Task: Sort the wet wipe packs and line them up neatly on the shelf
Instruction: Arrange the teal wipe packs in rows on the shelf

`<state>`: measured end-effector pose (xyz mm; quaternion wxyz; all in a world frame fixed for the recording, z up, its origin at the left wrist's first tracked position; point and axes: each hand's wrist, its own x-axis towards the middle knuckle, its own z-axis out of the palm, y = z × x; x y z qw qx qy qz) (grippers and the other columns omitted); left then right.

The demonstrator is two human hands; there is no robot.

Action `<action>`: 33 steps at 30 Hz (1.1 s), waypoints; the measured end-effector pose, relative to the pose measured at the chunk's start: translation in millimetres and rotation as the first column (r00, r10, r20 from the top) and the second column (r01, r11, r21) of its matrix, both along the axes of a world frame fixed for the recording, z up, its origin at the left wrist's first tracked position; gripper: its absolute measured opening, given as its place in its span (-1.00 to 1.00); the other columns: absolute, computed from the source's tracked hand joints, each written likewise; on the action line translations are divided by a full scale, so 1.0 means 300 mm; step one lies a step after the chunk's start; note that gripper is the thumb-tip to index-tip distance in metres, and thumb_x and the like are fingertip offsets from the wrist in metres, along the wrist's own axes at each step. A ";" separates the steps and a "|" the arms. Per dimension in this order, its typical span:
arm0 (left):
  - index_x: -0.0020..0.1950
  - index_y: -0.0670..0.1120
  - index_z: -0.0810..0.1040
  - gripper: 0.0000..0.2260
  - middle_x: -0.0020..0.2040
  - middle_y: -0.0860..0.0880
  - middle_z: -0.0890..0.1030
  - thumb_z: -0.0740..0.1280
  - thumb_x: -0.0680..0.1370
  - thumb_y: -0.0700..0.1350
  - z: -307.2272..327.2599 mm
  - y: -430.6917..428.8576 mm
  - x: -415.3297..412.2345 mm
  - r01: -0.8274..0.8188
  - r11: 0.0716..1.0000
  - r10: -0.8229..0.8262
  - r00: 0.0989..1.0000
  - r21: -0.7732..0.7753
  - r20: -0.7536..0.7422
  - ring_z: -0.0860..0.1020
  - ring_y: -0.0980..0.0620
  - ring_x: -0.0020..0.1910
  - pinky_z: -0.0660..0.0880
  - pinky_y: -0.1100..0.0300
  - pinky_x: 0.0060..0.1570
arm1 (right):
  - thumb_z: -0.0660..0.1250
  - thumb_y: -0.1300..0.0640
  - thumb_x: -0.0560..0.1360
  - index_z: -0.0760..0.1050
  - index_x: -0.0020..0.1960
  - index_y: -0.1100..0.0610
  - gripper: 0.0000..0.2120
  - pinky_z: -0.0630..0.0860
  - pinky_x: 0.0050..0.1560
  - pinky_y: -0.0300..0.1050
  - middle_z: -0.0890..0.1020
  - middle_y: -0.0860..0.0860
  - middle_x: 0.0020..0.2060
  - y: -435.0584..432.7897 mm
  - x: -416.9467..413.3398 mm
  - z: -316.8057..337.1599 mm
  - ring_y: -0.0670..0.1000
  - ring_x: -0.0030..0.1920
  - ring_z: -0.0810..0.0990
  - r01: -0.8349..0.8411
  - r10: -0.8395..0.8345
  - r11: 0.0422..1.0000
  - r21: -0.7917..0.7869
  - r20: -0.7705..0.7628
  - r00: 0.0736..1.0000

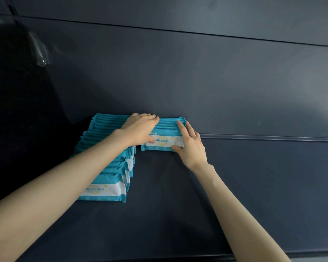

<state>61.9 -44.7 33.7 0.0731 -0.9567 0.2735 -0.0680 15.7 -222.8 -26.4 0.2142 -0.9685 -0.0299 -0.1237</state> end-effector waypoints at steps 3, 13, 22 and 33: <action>0.47 -0.16 0.24 -0.36 0.42 -0.04 0.37 0.35 0.50 0.10 -0.004 -0.010 0.001 -0.017 0.999 0.015 0.999 0.051 0.033 0.31 0.00 0.42 0.29 0.03 0.34 | 0.35 0.02 0.52 -0.03 0.55 -0.07 -0.24 0.40 0.24 0.03 0.04 0.01 0.55 0.000 0.016 0.004 0.11 0.47 0.12 0.010 -0.010 0.999 -0.036 -0.001 1.000; 0.52 -0.10 0.14 -0.36 0.51 -0.10 0.19 0.29 0.54 0.11 0.048 -0.032 -0.072 -0.054 0.998 0.053 0.997 -0.017 -0.061 0.14 -0.08 0.49 0.17 -0.04 0.39 | 0.29 0.05 0.56 0.08 0.53 0.05 -0.37 0.35 0.27 0.04 0.11 0.07 0.52 0.004 -0.060 0.089 0.15 0.44 0.17 0.044 -0.044 0.998 -0.036 0.018 0.999; 0.31 -0.13 0.46 -0.62 0.25 -0.07 0.53 0.35 0.53 -0.04 0.095 -0.211 -0.354 0.220 0.823 -0.130 0.971 -0.524 0.203 0.42 -0.14 0.25 0.33 -0.01 0.17 | 0.27 0.06 0.57 0.45 0.30 0.13 -0.67 0.39 0.17 -0.06 0.42 0.04 0.36 -0.163 -0.422 0.145 0.10 0.29 0.36 0.167 -0.205 0.975 0.149 0.294 0.934; 0.18 -0.14 0.55 -0.69 0.09 -0.03 0.60 0.29 0.50 -0.03 -0.171 -0.602 -0.999 0.333 0.598 -0.385 0.917 -0.729 0.103 0.49 -0.01 0.11 0.42 0.11 0.10 | 0.29 0.10 0.56 0.51 0.22 0.12 -0.74 0.46 0.21 0.02 0.54 0.04 0.24 -0.520 -1.233 -0.086 0.09 0.24 0.48 0.432 -0.458 0.889 0.155 0.236 0.857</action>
